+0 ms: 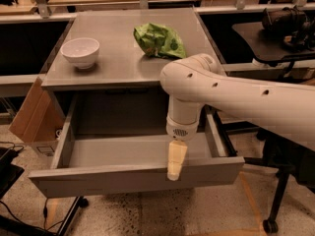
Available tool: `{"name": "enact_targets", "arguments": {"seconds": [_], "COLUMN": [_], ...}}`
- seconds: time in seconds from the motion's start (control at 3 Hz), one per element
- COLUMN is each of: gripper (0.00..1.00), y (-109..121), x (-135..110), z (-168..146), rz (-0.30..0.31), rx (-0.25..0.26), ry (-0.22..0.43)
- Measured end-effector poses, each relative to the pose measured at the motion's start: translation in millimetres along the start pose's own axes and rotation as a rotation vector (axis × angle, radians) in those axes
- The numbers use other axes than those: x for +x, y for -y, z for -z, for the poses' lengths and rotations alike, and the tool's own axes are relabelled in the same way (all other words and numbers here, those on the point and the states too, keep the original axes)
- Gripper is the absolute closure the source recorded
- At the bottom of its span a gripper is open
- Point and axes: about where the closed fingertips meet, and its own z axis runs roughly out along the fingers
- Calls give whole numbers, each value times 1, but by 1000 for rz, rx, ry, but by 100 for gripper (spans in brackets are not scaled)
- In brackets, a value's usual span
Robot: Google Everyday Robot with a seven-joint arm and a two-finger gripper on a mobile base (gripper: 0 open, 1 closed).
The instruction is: Open top drawer
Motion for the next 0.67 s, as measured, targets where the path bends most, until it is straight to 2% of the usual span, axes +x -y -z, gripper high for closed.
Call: {"name": "enact_targets", "arguments": {"seconds": [0.33,0.67], "gripper": [26,49], "y": [-2,-1], "x": [-10,18], "z": [56,64], "rz": [-46,-29], "rx": [13,47], "ry": [-100,-152]}}
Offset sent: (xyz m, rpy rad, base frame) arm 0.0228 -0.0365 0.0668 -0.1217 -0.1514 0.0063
